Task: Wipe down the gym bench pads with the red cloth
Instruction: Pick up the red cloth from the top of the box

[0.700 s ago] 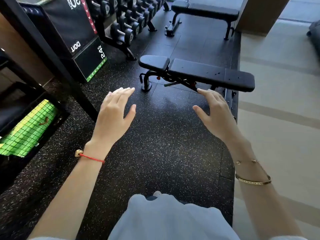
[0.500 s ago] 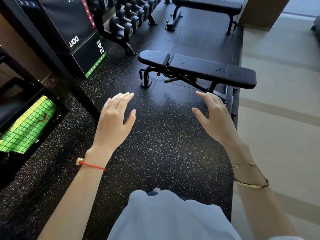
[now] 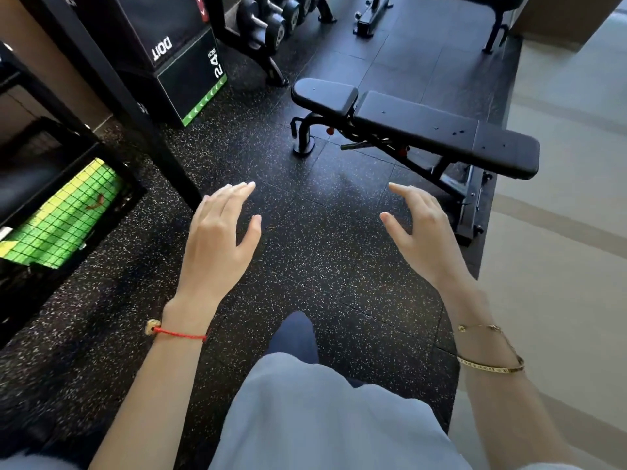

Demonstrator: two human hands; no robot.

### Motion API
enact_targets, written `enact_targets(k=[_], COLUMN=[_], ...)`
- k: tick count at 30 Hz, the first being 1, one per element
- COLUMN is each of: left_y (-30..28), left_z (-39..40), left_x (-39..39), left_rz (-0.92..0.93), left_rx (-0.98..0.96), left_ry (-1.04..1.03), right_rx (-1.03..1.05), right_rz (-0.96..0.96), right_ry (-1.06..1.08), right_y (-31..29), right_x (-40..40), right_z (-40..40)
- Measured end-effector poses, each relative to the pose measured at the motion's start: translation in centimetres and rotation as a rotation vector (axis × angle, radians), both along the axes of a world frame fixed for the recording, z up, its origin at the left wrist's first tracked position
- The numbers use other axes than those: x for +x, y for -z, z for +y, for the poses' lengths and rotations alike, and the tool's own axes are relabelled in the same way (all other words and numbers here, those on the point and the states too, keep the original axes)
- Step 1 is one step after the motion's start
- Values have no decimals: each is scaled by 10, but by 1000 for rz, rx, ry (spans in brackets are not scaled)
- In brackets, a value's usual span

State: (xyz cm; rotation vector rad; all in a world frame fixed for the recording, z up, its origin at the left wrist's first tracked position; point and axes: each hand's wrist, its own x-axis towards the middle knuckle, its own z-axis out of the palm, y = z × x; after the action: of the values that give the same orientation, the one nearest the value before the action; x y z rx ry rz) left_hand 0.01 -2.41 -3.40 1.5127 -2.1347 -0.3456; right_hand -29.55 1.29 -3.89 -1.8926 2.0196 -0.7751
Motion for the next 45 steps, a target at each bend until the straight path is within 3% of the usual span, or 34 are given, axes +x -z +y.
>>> enact_targets(k=[8, 30, 45], left_y=[15, 16, 3], left_z=[-93, -487, -806], left_x=[27, 133, 168], left_rz=[11, -3, 12], left_rx=[42, 17, -61], left_ry=[-92, -205, -451], right_rx=[38, 32, -17], right_rz=[-6, -57, -48], right_ry=[-75, -220, -486], right_y=[16, 22, -1], right_x=[26, 141, 207], right_z=[-120, -556, -942])
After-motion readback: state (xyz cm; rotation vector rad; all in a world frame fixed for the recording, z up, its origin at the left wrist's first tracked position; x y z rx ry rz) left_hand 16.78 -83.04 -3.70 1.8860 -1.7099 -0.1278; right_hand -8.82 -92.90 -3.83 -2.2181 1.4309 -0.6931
